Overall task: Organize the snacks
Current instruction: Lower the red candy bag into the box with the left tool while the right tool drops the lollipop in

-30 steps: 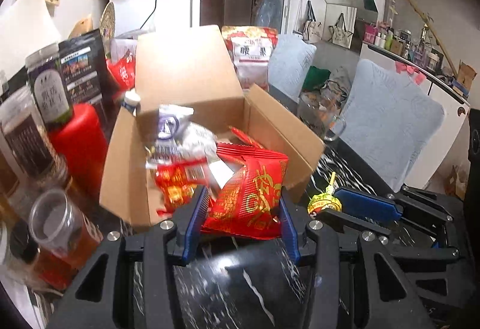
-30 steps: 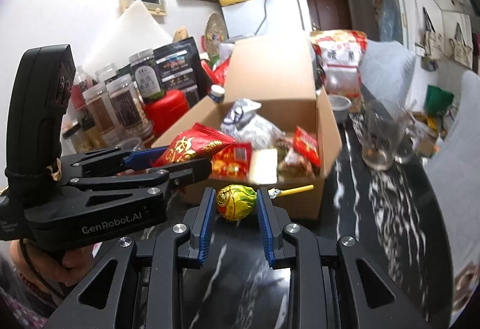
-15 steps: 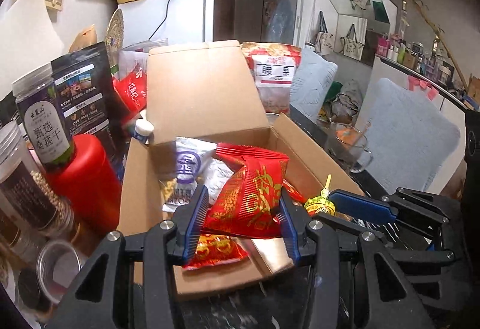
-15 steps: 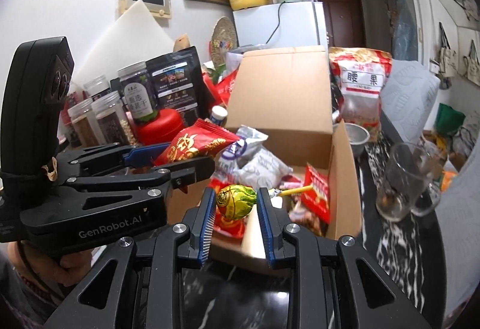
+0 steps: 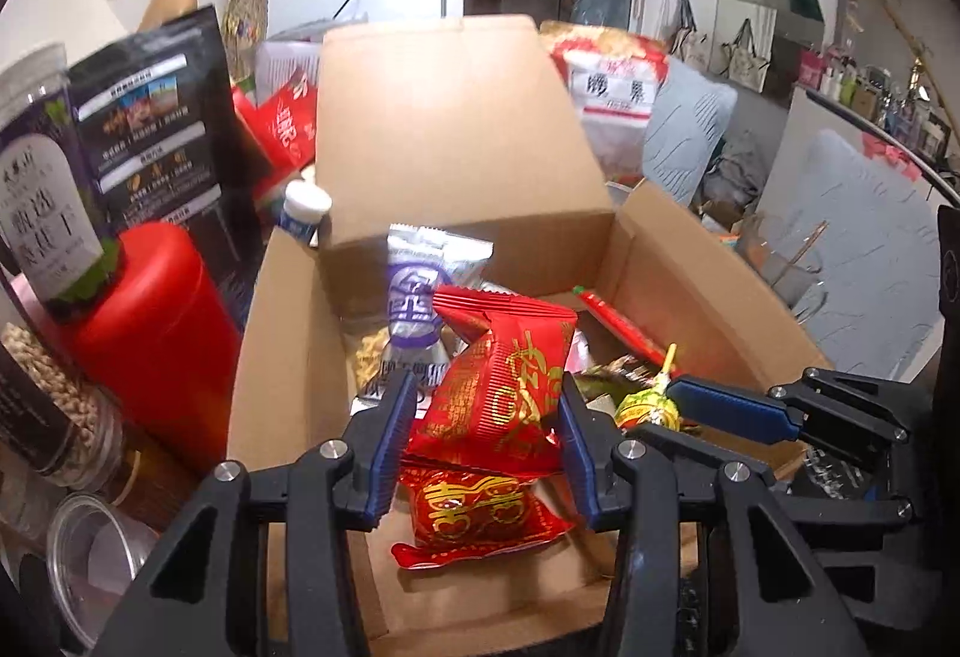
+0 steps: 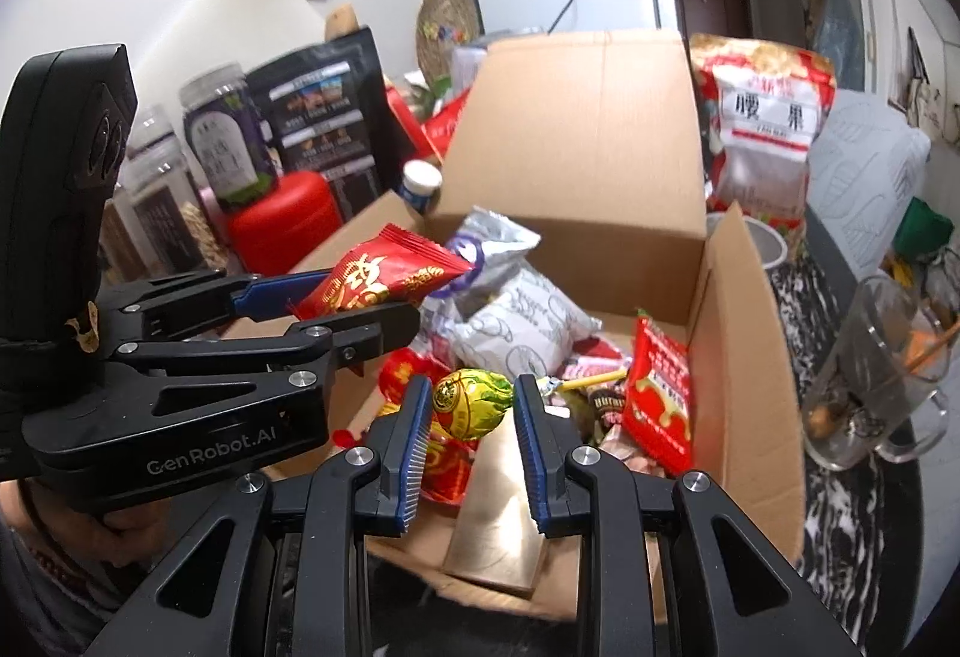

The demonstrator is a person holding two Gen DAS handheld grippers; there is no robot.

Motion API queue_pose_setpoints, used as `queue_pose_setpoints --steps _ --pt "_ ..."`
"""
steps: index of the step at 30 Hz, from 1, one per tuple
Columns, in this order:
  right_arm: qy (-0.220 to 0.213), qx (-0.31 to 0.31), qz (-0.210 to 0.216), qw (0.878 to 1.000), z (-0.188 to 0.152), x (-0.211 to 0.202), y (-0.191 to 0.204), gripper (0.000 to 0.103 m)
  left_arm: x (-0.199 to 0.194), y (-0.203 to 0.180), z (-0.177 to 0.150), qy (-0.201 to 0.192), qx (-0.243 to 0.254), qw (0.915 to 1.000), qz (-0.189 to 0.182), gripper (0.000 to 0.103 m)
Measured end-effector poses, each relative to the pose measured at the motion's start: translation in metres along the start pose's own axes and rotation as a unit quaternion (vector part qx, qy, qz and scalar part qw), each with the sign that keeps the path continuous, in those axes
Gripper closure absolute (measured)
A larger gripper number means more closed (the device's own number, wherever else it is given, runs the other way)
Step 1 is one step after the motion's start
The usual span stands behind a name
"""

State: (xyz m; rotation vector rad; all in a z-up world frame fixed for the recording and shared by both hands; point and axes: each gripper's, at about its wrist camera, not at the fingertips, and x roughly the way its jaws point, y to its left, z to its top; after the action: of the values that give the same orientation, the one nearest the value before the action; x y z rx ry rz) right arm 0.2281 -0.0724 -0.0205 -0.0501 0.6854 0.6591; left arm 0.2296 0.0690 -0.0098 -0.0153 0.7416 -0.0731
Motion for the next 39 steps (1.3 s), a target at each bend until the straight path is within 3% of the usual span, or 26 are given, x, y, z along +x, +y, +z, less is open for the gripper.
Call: queue_pose_setpoints --steps 12,19,28,35,39 --pt "0.043 0.002 -0.021 0.999 -0.01 0.026 -0.008 0.075 0.03 0.003 -0.013 0.055 0.007 0.9981 0.027 0.058" --pt "0.072 0.009 -0.039 0.997 -0.014 0.037 -0.013 0.075 0.036 -0.001 -0.017 0.063 0.024 0.9965 0.049 0.058" --pt "0.079 0.009 -0.048 0.996 -0.014 0.034 -0.012 0.075 0.048 -0.01 -0.017 0.091 0.042 0.9922 0.075 0.056" --pt "0.074 0.01 -0.06 0.995 -0.011 0.025 -0.011 0.069 0.041 -0.012 -0.016 0.09 0.032 0.9934 0.064 0.041" --pt "0.074 0.011 -0.069 0.995 -0.011 0.022 -0.012 0.069 0.036 -0.011 -0.015 0.083 0.027 0.9938 0.068 0.04"
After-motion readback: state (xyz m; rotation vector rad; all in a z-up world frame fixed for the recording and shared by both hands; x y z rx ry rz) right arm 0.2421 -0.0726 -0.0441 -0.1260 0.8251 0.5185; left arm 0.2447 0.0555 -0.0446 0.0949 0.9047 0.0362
